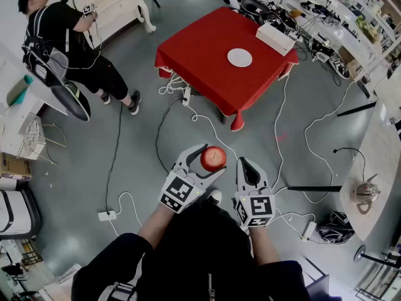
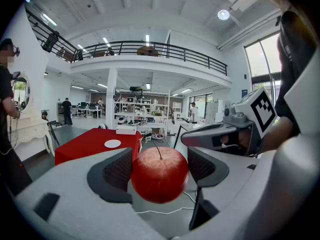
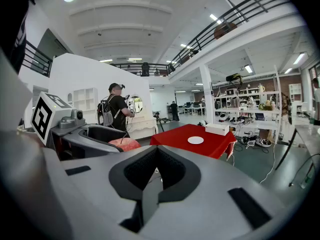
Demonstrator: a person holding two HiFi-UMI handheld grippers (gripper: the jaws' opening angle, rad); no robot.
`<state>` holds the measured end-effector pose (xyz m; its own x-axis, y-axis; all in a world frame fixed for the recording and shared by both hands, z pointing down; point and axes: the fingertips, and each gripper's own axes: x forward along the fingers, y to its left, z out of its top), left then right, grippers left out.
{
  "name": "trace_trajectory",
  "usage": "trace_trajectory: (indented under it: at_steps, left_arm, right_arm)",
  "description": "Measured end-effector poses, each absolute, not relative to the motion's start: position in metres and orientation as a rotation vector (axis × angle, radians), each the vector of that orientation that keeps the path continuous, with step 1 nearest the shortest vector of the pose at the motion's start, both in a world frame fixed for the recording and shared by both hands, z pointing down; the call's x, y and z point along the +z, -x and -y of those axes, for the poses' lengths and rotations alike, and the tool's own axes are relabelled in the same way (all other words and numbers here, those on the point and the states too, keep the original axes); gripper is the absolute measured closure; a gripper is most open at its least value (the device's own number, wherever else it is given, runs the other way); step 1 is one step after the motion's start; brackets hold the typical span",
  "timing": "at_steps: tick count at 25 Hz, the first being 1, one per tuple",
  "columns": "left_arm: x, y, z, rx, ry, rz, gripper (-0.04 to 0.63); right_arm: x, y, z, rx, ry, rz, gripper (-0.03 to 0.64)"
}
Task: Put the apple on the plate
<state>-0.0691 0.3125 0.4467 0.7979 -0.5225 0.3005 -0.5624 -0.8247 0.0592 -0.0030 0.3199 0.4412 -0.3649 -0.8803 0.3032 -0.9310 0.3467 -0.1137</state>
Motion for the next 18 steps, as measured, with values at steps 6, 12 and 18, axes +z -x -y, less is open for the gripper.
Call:
trace_trajectory:
  at_steps: [6, 12, 18]
  left_arm:
    - [0.4497, 0.0676, -0.3131, 0.41, -2.84, 0.863, 0.244]
    - [0.452, 0.0661, -0.3131, 0.414, -2.839, 0.861, 0.244]
    - [0.4507, 0.0663, -0.3133, 0.417, -2.839, 0.86, 0.244]
  right_arm:
    - [0.4403, 0.0003, -0.3205, 0.411, -1.673, 2.453, 0.606]
    - [0.4438, -0.0042, -0.3206, 0.414, -1.676, 2.436, 0.606]
    - [0.4448, -0.0046, -0.321, 0.418, -1.669, 2.423, 0.606]
